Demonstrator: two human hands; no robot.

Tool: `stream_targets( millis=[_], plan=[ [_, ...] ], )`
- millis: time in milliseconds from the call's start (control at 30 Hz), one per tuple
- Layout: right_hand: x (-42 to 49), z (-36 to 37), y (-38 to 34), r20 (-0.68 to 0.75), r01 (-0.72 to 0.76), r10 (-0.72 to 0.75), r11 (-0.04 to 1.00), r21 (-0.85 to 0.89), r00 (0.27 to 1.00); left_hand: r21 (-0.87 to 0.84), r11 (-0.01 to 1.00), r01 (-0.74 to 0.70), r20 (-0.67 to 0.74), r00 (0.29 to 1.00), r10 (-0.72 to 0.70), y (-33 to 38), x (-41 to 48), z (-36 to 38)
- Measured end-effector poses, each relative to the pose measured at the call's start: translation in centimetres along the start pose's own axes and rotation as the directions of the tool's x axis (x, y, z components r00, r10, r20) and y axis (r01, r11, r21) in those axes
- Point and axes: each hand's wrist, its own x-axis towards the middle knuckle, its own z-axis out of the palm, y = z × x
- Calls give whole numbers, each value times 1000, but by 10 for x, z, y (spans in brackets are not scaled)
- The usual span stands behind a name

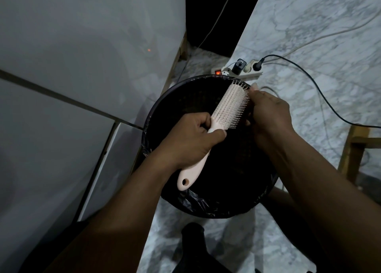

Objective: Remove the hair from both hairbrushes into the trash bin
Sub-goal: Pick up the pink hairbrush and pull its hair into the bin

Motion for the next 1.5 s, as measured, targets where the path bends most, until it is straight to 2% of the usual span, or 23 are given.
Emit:
stream_targets(
  millis=[100, 200, 267, 367, 433, 500, 633, 733, 800, 900, 1033, 1133, 1167, 1233, 1300, 1400, 1500],
  plan=[
    [5, -2, -1, -57, -77, 77, 997, 5, 995, 85, 996, 18, -77, 997, -12, -1, 0, -1],
    [10, -4, 2, -80, -74, 70, 996, -47, 994, 150, 988, 23, -190, 982, 6, -5, 2, -4],
    [9, -2, 4, 45, -63, 68, 994, -92, 997, 157, 987, 26, -236, 972, 12, -6, 3, -4],
    [-6, 5, 3, 285, -142, 212, 958, -247, 935, 178, 983, 34, -259, 966, 13, -5, 3, -2],
    [-16, 9, 2, 344, -73, 233, 905, -420, 909, 176, 984, 32, -228, 974, 9, -5, 1, -1],
    [-22, 9, 1, 375, 22, 182, 877, -480, 909, 181, 983, 36, -192, 981, 0, -4, 0, 0],
    [-20, 7, 2, 433, 139, 61, 899, -416, 899, 156, 988, 4, -168, 986, 23, -2, -1, -1],
    [-18, 6, 3, 484, 164, 23, 926, -340, 875, 82, 997, 6, -159, 987, 7, 0, 1, -1],
    [-17, 5, 3, 521, 109, 44, 959, -260, 852, -2, 1000, 12, -145, 989, -12, 1, 3, -3],
    [-12, 4, 4, 574, -51, 105, 993, -110, 812, -114, 992, 50, -123, 990, -64, 5, 3, -4],
    [-8, 1, 5, 650, -238, 176, 971, 8, 740, -217, 973, 73, -92, 991, -95, 11, 1, -5],
    [-9, 3, 6, 692, -340, 198, 938, 73, 694, -220, 972, 85, -100, 989, -109, 10, 1, -5],
    [-8, 3, 5, 686, -377, 201, 919, 114, 699, -201, 976, 88, -117, 987, -113, 8, 2, -6],
    [-2, 3, 4, 614, -420, 219, 884, 203, 758, -131, 988, 81, -198, 975, -106, 1, 5, -7],
    [5, 0, 3, 480, -341, 223, 924, 174, 849, -26, 996, 86, -294, 952, -90, -10, 9, -9],
    [8, -1, 11, 332, -94, 122, 991, -99, 935, 113, 988, 107, -343, 937, -62, -20, 11, -9],
    [-1, -3, 16, 325, 139, 9, 893, -427, 946, 244, 963, 113, -324, 946, -29, -22, 10, -7]
  ],
)
